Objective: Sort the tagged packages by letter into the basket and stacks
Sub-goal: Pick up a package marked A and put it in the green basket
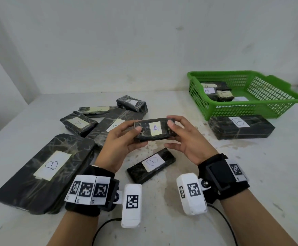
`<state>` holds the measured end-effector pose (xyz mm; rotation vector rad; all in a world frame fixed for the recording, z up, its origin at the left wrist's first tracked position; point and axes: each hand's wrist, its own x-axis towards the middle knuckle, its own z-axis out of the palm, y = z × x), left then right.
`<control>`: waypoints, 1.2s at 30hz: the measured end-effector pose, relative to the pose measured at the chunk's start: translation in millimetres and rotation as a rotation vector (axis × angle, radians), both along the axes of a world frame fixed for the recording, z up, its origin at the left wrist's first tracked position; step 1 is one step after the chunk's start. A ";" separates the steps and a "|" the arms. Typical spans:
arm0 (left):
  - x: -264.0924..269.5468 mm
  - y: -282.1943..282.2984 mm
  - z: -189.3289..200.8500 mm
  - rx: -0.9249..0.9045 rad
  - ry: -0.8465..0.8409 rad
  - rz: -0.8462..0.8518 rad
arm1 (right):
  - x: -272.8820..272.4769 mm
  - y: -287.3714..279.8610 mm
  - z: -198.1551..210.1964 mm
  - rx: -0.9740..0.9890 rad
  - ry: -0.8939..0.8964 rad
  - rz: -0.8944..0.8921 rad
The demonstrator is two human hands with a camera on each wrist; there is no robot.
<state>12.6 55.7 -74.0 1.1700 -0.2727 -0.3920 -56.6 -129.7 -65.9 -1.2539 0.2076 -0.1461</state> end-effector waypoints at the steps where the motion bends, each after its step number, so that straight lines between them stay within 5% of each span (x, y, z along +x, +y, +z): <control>1: 0.0 0.6 0.4 -0.011 0.000 -0.008 | -2.0 0.5 1.4 0.011 -0.019 0.031; 9: -7.4 -1.9 0.8 0.012 -0.123 -0.053 | -3.7 11.8 2.6 0.109 -0.173 0.046; 22: -7.0 -1.1 11.3 -0.040 -0.064 -0.097 | 0.8 19.8 3.2 0.104 -0.162 -0.068; 36: 38.1 -20.7 116.8 -0.052 -0.460 0.000 | 50.3 11.7 110.8 -0.007 -0.447 -0.118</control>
